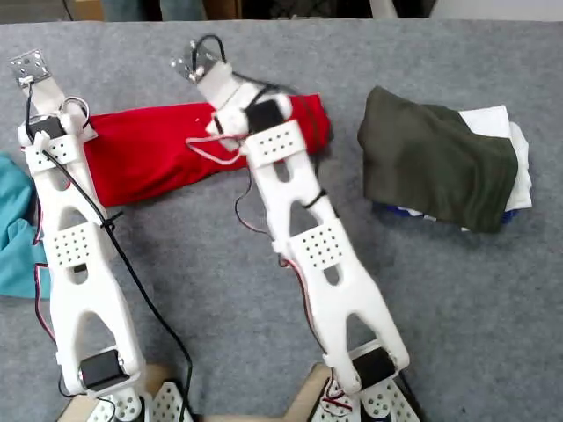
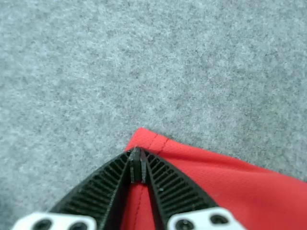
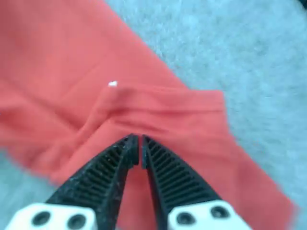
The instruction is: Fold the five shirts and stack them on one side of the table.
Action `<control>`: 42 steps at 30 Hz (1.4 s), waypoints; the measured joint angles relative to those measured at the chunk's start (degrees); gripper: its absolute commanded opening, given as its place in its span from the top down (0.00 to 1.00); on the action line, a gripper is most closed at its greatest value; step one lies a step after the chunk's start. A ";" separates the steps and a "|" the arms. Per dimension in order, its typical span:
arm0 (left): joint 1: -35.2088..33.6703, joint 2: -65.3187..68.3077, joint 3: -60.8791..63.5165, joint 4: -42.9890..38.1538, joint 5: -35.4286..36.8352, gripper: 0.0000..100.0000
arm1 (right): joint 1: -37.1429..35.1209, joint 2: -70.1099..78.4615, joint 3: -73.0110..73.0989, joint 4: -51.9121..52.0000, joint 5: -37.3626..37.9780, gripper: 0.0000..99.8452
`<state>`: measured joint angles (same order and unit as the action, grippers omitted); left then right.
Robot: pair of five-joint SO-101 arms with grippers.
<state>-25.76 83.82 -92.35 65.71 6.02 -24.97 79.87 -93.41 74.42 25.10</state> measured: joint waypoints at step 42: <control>-4.75 -19.25 24.00 26.20 -10.64 0.71 | 38.86 -39.91 0.00 14.59 -19.69 0.98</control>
<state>-30.51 64.57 -68.35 91.91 -4.62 13.89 39.96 -93.41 89.01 5.41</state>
